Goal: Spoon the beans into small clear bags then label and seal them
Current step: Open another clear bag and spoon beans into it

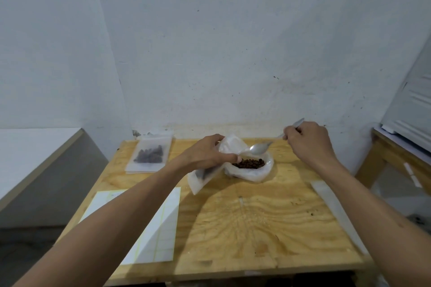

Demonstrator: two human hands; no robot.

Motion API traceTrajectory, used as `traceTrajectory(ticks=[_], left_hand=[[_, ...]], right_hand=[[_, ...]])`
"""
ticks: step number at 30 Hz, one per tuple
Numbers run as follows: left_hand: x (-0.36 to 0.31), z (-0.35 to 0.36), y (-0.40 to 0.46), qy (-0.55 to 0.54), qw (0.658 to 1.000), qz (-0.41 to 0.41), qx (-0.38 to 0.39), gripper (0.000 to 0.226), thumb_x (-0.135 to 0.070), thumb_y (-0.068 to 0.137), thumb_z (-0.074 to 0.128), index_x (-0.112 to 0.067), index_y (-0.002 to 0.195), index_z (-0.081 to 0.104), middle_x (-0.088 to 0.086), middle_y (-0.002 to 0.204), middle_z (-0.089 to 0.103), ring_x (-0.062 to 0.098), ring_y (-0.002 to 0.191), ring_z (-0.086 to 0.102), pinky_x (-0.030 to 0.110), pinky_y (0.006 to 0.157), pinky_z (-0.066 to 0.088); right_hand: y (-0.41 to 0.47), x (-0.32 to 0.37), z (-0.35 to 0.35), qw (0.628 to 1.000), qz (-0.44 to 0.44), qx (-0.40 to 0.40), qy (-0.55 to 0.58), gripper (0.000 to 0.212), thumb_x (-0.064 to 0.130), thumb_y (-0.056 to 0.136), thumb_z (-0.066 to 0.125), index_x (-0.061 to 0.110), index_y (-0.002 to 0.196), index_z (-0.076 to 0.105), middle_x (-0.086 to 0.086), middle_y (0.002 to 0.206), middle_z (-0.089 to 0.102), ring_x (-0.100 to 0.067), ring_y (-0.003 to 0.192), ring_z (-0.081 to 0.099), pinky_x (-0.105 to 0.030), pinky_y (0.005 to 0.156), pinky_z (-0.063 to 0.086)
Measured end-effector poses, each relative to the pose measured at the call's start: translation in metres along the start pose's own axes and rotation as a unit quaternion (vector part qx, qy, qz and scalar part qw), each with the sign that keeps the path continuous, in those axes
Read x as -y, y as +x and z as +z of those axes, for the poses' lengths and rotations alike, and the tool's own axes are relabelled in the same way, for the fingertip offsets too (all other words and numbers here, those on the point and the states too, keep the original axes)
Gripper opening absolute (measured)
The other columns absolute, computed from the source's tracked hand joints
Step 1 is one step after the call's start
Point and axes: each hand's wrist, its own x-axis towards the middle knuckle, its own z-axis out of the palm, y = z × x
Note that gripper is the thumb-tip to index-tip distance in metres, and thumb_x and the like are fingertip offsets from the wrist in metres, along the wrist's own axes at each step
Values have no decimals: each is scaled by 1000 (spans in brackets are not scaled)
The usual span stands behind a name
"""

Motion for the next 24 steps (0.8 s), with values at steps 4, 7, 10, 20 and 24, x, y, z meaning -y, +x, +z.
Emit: traceTrajectory(ticks=[4, 7, 10, 20, 24], left_hand=[[-1, 8, 4, 1, 1000, -21, 10, 75, -68, 65, 81, -31, 126, 59, -11, 116, 66, 10, 104, 64, 36, 95, 53], [-5, 12, 4, -18, 1000, -19, 12, 68, -65, 67, 81, -32, 123, 60, -12, 115, 67, 10, 103, 64, 35, 94, 53], [-10, 13, 4, -33, 999, -9, 16, 65, -63, 69, 81, -30, 121, 61, -10, 112, 69, 12, 101, 66, 33, 87, 53], [3, -10, -2, -5, 1000, -3, -2, 67, -62, 72, 82, -29, 127, 59, -13, 114, 66, 7, 103, 63, 27, 79, 47], [12, -15, -5, 6, 1000, 0, -23, 66, -60, 74, 81, -27, 127, 59, -14, 111, 65, 2, 99, 60, 23, 75, 44]], right_hand=[[-15, -23, 17, 998, 17, 6, -67, 51, 25, 99, 52, 7, 52, 48, -4, 46, 44, -25, 44, 45, -27, 45, 28], [-24, -31, 34, 998, 55, 7, -36, 46, 25, 99, 51, 5, 58, 59, -8, 50, 53, -26, 48, 49, -28, 48, 31], [-28, -33, 46, 989, 129, 22, 67, 38, 25, 95, 52, 2, 73, 74, -16, 64, 68, -28, 54, 56, -34, 55, 42], [-24, -35, 36, 938, 247, 51, 239, 26, 17, 92, 60, 1, 77, 74, -3, 62, 59, -18, 46, 48, -29, 48, 37], [-15, -23, 23, 939, 221, 45, 260, 26, 17, 93, 59, 0, 79, 74, -2, 61, 56, -17, 45, 47, -30, 47, 36]])
